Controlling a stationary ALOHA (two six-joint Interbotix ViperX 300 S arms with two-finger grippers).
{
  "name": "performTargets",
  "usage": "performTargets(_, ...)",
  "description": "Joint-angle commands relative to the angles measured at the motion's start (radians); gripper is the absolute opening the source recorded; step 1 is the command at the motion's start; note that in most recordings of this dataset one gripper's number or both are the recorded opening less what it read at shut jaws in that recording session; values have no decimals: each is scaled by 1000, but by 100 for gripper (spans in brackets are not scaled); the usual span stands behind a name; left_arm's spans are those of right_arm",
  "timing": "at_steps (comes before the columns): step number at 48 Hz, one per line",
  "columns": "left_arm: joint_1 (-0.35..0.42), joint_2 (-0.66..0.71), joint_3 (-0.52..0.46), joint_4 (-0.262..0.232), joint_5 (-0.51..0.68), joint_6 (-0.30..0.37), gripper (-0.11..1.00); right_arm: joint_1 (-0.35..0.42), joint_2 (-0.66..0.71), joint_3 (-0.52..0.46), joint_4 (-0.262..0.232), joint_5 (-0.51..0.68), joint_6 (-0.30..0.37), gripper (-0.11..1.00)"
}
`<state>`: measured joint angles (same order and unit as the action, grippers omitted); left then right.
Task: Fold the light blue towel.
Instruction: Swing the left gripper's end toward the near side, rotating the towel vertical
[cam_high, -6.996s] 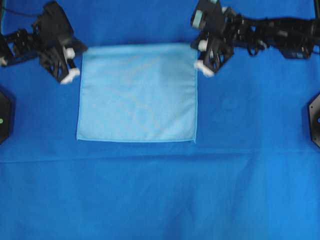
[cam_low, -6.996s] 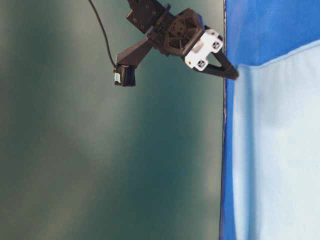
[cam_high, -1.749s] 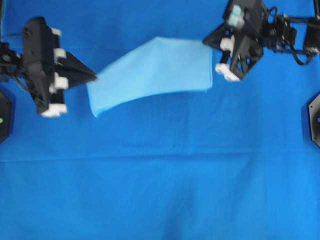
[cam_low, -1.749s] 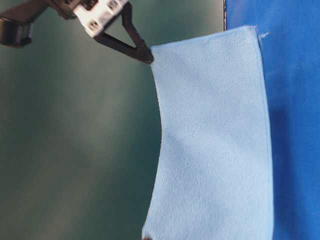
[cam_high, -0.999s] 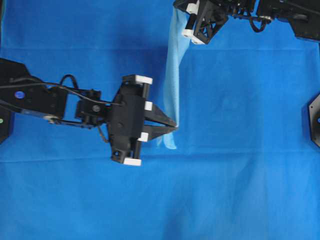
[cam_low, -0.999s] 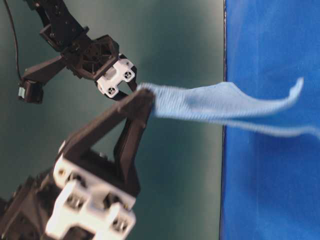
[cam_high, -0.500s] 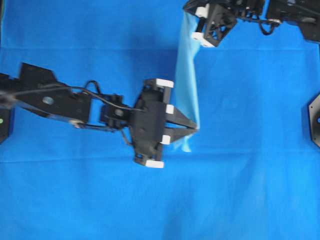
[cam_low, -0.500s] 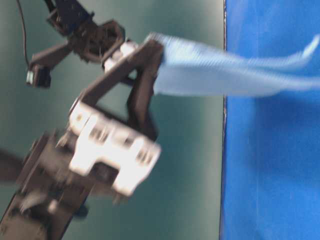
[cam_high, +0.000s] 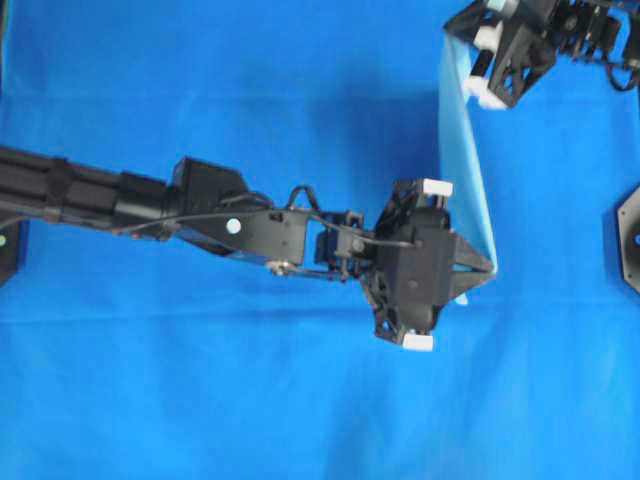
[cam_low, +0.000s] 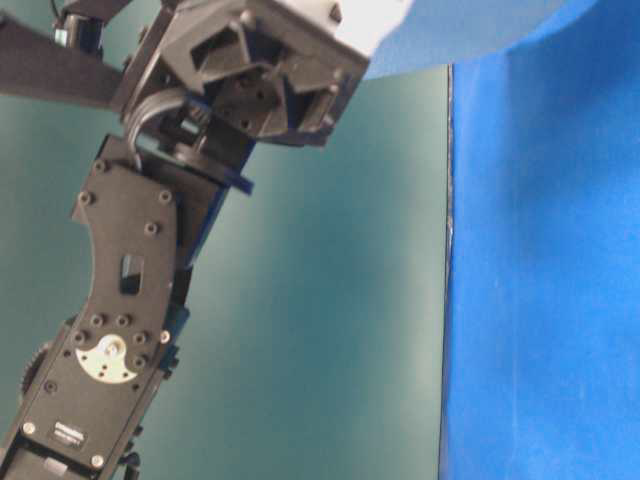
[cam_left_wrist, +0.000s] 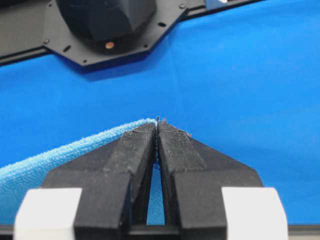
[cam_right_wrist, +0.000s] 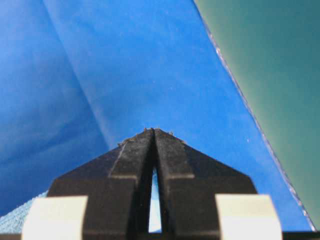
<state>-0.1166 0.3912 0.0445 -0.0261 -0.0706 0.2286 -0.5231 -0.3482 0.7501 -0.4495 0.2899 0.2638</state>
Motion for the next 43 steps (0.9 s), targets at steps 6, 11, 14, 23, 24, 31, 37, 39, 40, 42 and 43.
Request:
performTargets(6, -25, -49, 40, 3, 2, -40, 1, -32, 48, -25, -9, -60, -5, 0)
performTargets(11, -25, -83, 129, 3, -20, -81, 1, -34, 110, -44, -9, -126, -5, 0)
performTargets(14, -28, -103, 183, 2, -44, -87, 1, -32, 164, -66, -9, -172, -3, 0)
performTargets(23, -37, -167, 347, 0, -107, -135, 1, -8, 305, -153, -9, -250, 0, 0)
performTargets(24, -37, -175, 362, 0, -112, -143, 1, -2, 319, -166, -9, -253, 0, 0)
performTargets(31, -38, -212, 454, 0, -120, -193, 1, 34, 390, -245, -9, -252, -2, 0)
performTargets(37, -38, -238, 517, 0, -120, -218, 1, 46, 413, -275, -9, -252, -2, 0)
performTargets(39, -38, -245, 531, 2, -120, -219, 1, 49, 417, -281, -9, -252, -2, 0)
performTargets(40, -38, -247, 537, 0, -121, -219, 1, 51, 419, -281, -9, -250, -2, 0)
performTargets(42, -38, -250, 545, 0, -120, -219, 1, 51, 420, -279, -9, -250, -2, 0)
performTargets(43, -38, -252, 549, 0, -120, -219, 1, 51, 420, -279, -9, -250, -2, 0)
